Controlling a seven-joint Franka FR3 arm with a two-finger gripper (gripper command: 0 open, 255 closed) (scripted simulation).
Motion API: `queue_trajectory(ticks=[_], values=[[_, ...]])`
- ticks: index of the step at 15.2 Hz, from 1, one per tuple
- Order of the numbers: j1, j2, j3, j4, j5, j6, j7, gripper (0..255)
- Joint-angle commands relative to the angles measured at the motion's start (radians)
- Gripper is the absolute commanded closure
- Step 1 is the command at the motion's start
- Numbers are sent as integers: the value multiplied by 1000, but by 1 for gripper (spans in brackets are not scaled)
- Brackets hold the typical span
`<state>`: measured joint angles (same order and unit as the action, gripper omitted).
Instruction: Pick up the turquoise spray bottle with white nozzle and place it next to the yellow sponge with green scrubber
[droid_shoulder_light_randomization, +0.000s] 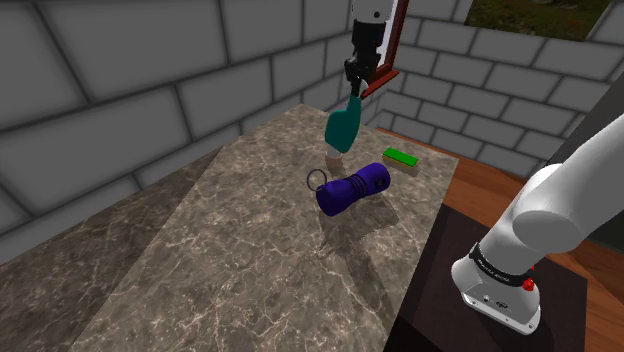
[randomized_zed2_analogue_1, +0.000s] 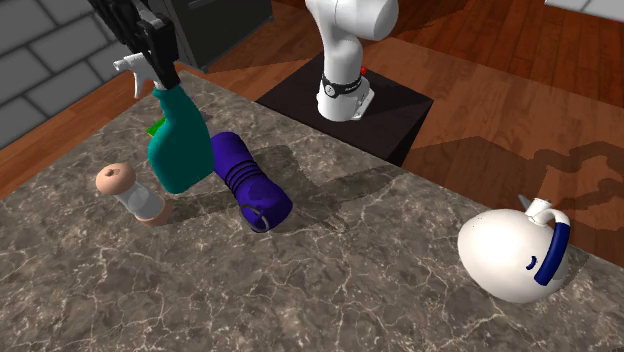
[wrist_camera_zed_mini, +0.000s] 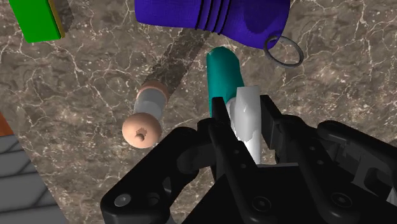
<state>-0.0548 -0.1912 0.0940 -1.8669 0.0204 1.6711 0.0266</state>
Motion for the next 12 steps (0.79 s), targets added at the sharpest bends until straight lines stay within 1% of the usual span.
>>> queue_trajectory(ticks=[1, 7, 12], values=[[-19, -27, -28, -8, -4, -19, -47, 255], [-72, -74, -114, 3, -24, -78, -184, 255], [-116, -84, -189, 45, -45, -129, -300, 255]])
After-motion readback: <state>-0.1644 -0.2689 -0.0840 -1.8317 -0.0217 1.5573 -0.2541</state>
